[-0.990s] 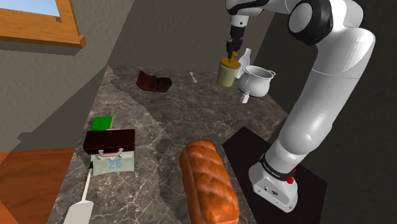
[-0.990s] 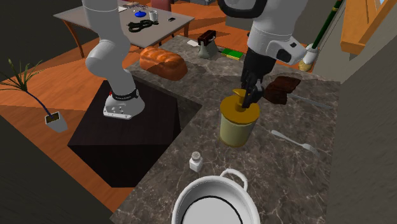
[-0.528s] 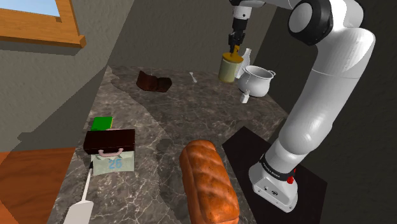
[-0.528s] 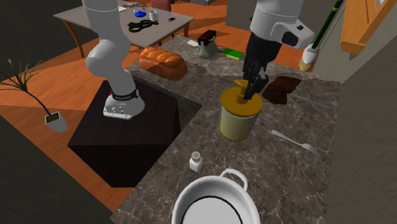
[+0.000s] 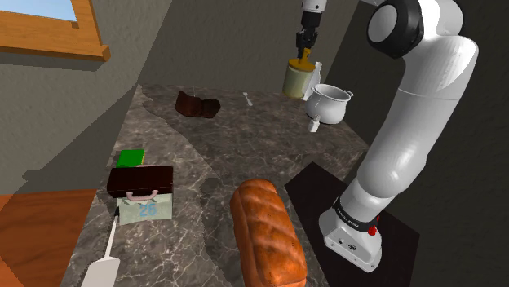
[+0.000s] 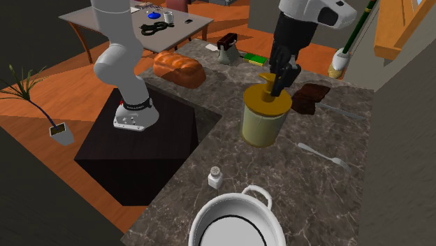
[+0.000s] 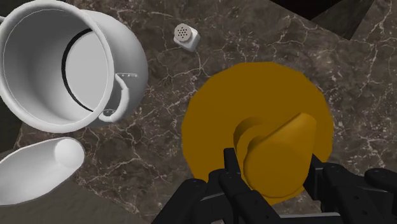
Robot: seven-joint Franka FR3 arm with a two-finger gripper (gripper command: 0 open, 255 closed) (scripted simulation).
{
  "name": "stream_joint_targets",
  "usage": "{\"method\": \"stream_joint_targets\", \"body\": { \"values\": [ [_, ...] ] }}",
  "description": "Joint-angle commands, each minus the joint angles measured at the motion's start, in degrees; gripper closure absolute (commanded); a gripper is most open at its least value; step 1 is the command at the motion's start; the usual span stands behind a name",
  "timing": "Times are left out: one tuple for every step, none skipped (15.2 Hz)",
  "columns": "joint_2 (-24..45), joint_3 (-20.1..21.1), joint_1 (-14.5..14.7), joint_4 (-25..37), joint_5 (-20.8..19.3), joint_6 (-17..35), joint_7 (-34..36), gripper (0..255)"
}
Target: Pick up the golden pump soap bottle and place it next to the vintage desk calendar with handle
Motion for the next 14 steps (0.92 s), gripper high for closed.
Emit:
{"method": "stream_joint_targets", "body": {
  "values": [
    [0.86, -0.07, -0.31, 2.78, 0.33, -1.95, -0.31, 255],
    [1.15, -0.1, -0.43, 3.96, 0.44, -2.85, -0.42, 255],
    [1.46, -0.13, -0.56, 5.17, 0.56, -3.76, -0.54, 255],
    [1.81, -0.16, -0.7, 6.42, 0.69, -4.69, -0.66, 255],
    [2.18, -0.19, -0.85, 7.72, 0.83, -5.63, -0.79, 255],
    [2.58, -0.22, -1.02, 9.06, 0.99, -6.59, -0.92, 255],
    [3.01, -0.26, -1.2, 10.46, 1.16, -7.58, -1.05, 255],
    [3.47, -0.29, -1.41, 11.91, 1.34, -8.59, -1.2, 255],
    [3.98, -0.32, -1.63, 13.43, 1.54, -9.62, -1.34, 255],
    [4.53, -0.36, -1.87, 15.02, 1.76, -10.68, -1.5, 255],
    [5.12, -0.39, -2.15, 16.69, 2.0, -11.78, -1.66, 255],
    [5.77, -0.42, -2.45, 18.44, 2.26, -12.92, -1.82, 255],
    [6.47, -0.45, -2.79, 20.31, 2.55, -14.1, -1.99, 255],
    [7.25, -0.48, -3.17, 22.3, 2.87, -15.34, -2.16, 255]
  ]
}}
